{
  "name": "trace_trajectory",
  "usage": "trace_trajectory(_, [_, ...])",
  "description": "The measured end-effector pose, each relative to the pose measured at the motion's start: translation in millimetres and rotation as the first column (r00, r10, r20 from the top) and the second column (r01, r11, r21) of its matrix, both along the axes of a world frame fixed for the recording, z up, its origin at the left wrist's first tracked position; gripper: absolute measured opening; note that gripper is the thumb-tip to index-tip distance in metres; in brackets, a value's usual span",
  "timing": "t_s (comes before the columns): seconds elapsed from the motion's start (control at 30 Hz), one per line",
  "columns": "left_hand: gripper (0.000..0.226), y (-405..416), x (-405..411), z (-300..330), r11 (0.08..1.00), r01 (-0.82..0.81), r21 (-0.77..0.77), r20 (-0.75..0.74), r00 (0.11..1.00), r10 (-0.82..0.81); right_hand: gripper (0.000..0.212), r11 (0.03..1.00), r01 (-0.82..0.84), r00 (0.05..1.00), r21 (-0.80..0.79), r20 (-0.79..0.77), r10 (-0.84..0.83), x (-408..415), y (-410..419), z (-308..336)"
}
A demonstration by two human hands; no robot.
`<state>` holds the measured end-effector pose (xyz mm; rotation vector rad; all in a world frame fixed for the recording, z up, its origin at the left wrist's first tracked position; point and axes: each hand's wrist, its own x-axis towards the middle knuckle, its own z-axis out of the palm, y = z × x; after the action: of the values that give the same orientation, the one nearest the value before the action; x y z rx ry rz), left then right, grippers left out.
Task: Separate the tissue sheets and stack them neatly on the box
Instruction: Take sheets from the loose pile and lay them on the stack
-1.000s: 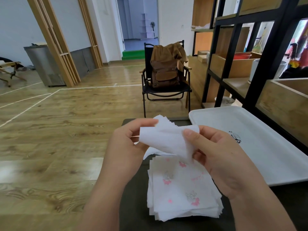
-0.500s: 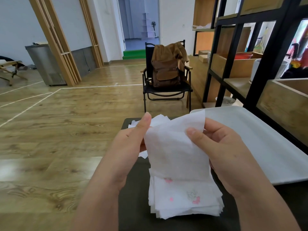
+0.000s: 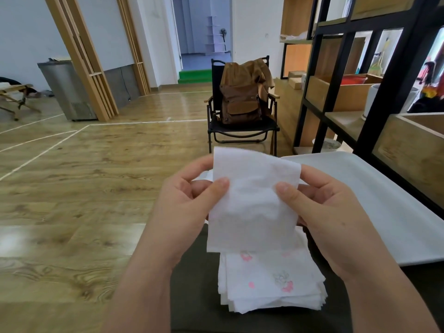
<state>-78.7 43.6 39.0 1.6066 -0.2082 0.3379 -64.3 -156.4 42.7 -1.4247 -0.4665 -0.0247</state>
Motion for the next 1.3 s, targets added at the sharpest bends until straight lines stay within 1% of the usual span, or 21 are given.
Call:
trace_trajectory(0.03, [0.033,0.9,-1.1,2.0,1.0,0.007,0.01,0.084,0.996,-0.007,0.025,1.0,0.026,0.999,0.01,0.04,-0.027,-0.1,-0.7,0.8])
trace_trajectory(0.07, [0.038,2.0,-2.3,2.7,0.999,0.008,0.052,0.154,0.988,-0.016,0.026,0.997,0.078,0.992,0.001,0.096,-0.078,0.7,-1.6,0.7])
trace_trajectory(0.1, [0.046,3.6,-3.1,2.5,0.996,-0.001,0.089,0.189,0.982,-0.016,0.029,0.99,0.141,0.979,-0.031,0.155,-0.135,1.6,-1.6,0.2])
trace_trajectory(0.13, [0.053,5.4,-3.8,1.7,0.993,0.0,0.115,0.182,0.983,-0.021,0.036,0.979,0.192,0.964,-0.075,0.199,-0.174,3.1,-1.6,-1.5])
trace_trajectory(0.2, [0.059,6.9,-4.5,0.2,0.99,-0.008,0.139,0.134,0.991,-0.011,0.047,0.965,0.239,0.956,-0.108,0.199,-0.215,5.4,-1.0,-6.1])
trace_trajectory(0.27, [0.055,5.7,-3.2,0.5,0.988,-0.03,0.149,0.084,0.996,0.017,0.048,0.962,0.252,0.959,-0.108,0.162,-0.233,6.0,-0.2,-7.9])
trace_trajectory(0.37, [0.03,1.3,-0.7,3.1,0.996,0.002,0.088,-0.022,1.0,0.0,0.049,0.946,0.299,0.943,-0.125,0.191,-0.273,5.9,0.0,-7.1])
trace_trajectory(0.43, [0.023,-1.5,-0.1,2.5,0.995,-0.008,0.099,-0.051,0.999,0.014,0.047,0.941,0.316,0.935,-0.12,0.209,-0.287,4.8,0.7,-4.8])
trace_trajectory(0.53, [0.03,-6.8,0.8,-0.3,0.986,-0.06,0.153,-0.043,0.997,0.068,0.045,0.934,0.327,0.933,-0.143,0.208,-0.295,4.3,0.8,-3.9])
trace_trajectory(0.57, [0.029,-8.1,1.2,-1.2,0.984,-0.065,0.165,-0.043,0.996,0.074,0.045,0.933,0.33,0.933,-0.145,0.199,-0.299,3.6,0.7,-3.2])
trace_trajectory(0.7, [0.011,-10.4,2.6,-3.1,0.968,-0.077,0.238,-0.005,0.997,0.08,0.037,0.941,0.315,0.943,-0.12,0.155,-0.296,1.6,0.0,-1.3])
trace_trajectory(0.77, [0.014,-11.9,0.8,-1.7,0.972,-0.097,0.216,0.026,0.995,0.094,0.03,0.957,0.27,0.959,-0.107,0.124,-0.256,2.1,-0.6,1.4])
trace_trajectory(0.83, [0.02,-14.5,-2.5,3.6,0.973,-0.121,0.196,0.042,0.993,0.115,0.024,0.976,0.196,0.98,-0.098,0.06,-0.191,2.4,-3.3,4.1])
trace_trajectory(0.87, [0.023,-15.4,-4.0,6.5,0.974,-0.124,0.192,0.042,0.992,0.118,0.019,0.977,0.182,0.982,-0.107,0.059,-0.177,1.7,-5.0,5.4])
trace_trajectory(0.9, [0.025,-15.5,-5.9,9.1,0.975,-0.117,0.189,0.036,0.993,0.112,0.012,0.975,0.183,0.982,-0.13,0.073,-0.175,-0.5,-6.3,7.7])
trace_trajectory(0.97, [0.025,-14.6,-9.7,13.2,0.977,-0.07,0.2,-0.003,0.997,0.072,0.026,0.967,0.185,0.981,-0.176,0.097,-0.17,-5.2,-9.2,10.6])
trace_trajectory(1.03, [0.02,-11.9,-13.6,15.0,0.971,0.001,0.238,-0.088,0.996,0.021,0.031,0.961,0.158,0.987,-0.226,0.021,-0.157,-8.4,-12.8,14.4])
trace_trajectory(1.07, [0.016,-10.0,-14.4,13.9,0.958,0.02,0.286,-0.133,0.991,0.019,0.03,0.949,0.129,0.989,-0.289,-0.039,-0.146,-7.7,-14.9,15.5])
trace_trajectory(1.13, [0.013,-8.0,-13.4,8.9,0.908,0.044,0.416,-0.228,0.972,0.057,0.028,0.887,0.039,0.975,-0.461,-0.175,-0.134,-5.7,-19.8,14.1])
trace_trajectory(1.2, [0.014,-10.1,-10.0,2.4,0.861,0.085,0.501,-0.32,0.943,0.093,0.029,0.817,-0.021,0.951,-0.576,-0.264,-0.161,-1.3,-22.6,7.0])
trace_trajectory(1.3, [0.016,-14.4,-1.6,-9.7,0.791,0.141,0.595,-0.41,0.9,0.148,0.032,0.72,-0.029,0.935,-0.694,-0.273,-0.225,5.1,-23.1,-7.0])
